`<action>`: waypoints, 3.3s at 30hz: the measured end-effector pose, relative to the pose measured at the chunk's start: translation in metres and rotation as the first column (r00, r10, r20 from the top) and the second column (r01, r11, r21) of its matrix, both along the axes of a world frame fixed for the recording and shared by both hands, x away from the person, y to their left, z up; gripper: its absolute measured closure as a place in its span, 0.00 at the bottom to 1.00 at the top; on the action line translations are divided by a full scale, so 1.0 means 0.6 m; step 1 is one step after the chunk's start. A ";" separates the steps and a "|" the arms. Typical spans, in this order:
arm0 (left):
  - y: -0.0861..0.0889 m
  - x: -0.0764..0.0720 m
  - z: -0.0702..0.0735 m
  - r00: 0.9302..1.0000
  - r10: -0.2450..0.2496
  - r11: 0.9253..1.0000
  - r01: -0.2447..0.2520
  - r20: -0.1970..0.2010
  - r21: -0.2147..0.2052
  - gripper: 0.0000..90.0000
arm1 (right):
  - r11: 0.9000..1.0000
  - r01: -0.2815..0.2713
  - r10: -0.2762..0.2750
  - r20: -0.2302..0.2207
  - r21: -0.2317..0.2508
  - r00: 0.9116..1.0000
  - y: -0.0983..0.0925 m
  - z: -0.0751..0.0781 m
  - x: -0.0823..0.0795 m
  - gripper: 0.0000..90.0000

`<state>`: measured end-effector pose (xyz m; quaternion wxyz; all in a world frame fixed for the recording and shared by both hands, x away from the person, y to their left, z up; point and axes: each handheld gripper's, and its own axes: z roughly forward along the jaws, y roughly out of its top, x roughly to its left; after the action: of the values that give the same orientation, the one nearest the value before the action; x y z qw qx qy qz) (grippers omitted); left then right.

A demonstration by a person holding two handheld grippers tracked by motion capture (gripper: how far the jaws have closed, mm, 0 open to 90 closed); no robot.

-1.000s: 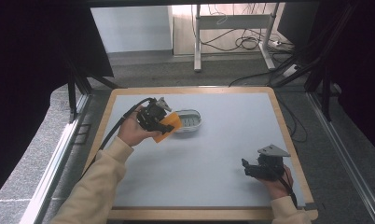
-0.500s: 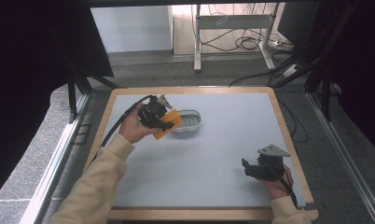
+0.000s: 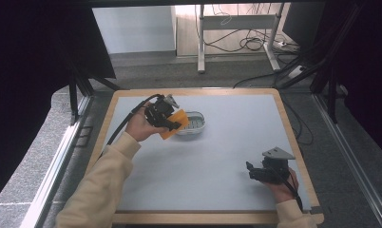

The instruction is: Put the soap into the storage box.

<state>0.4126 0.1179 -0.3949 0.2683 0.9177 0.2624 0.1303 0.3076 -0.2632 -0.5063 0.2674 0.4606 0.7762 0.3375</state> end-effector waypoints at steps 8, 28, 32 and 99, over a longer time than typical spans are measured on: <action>-0.005 0.012 0.011 1.000 -0.009 1.000 0.009 0.009 -0.010 0.69 | 1.000 0.000 0.000 -0.003 -0.001 1.000 0.000 0.000 0.000 0.14; -0.017 0.053 0.004 0.999 -0.043 0.999 0.043 -0.011 -0.002 0.69 | 1.000 0.005 -0.005 -0.004 0.001 1.000 -0.001 -0.001 0.000 0.15; -0.021 0.066 -0.002 0.998 -0.059 0.998 0.059 -0.017 -0.012 0.69 | 1.000 0.005 -0.005 -0.002 0.001 1.000 -0.001 0.000 0.000 0.15; -0.082 0.165 -0.077 0.955 -0.274 0.955 0.284 -0.113 0.086 0.69 | 1.000 0.012 -0.012 -0.001 -0.009 1.000 -0.007 -0.003 0.000 0.16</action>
<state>0.5117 0.0688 -0.4409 0.2238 0.9633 0.1362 0.0584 0.3074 -0.2672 -0.5082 0.2712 0.4640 0.7751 0.3322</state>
